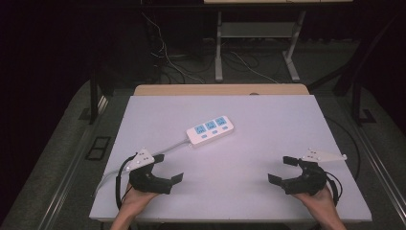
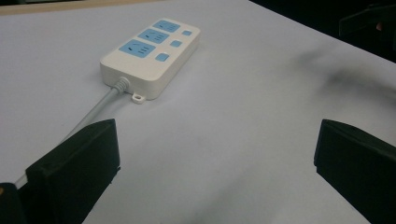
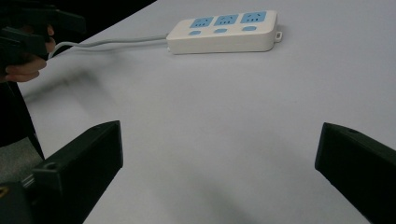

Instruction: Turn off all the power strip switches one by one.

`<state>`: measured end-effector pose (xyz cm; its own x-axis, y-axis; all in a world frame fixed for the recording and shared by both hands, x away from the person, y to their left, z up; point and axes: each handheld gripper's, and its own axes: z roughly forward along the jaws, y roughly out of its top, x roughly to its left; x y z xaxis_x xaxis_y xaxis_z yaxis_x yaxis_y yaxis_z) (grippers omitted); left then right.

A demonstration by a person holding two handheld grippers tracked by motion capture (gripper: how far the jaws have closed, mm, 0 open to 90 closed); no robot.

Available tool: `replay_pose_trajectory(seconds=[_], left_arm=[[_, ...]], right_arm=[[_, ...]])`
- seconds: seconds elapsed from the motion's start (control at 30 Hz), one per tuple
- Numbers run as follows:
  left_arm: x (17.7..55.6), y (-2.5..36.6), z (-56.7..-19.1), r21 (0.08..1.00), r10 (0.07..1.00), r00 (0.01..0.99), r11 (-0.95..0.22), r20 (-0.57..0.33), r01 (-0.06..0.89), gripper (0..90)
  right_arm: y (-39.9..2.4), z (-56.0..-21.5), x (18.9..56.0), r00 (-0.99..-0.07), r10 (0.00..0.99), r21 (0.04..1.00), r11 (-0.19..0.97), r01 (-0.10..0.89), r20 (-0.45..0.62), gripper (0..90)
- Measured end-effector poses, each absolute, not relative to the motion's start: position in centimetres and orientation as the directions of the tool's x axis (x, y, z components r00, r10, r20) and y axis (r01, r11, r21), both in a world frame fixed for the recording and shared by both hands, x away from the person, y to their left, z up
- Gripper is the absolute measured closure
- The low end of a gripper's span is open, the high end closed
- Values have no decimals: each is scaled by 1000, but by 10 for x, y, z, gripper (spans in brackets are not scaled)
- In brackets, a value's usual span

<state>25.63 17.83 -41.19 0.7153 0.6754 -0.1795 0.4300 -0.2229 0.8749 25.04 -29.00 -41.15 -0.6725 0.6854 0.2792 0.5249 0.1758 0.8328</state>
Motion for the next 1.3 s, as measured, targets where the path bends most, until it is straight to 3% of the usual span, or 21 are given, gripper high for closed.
replay_pose_trajectory(seconds=[1.3], left_arm=[[259, 174, -401, 855, 672, 720, -259, -174, 449, 0]], right_arm=[[-296, -412, 245, -664, 682, 810, 177, 558, 308, 6]])
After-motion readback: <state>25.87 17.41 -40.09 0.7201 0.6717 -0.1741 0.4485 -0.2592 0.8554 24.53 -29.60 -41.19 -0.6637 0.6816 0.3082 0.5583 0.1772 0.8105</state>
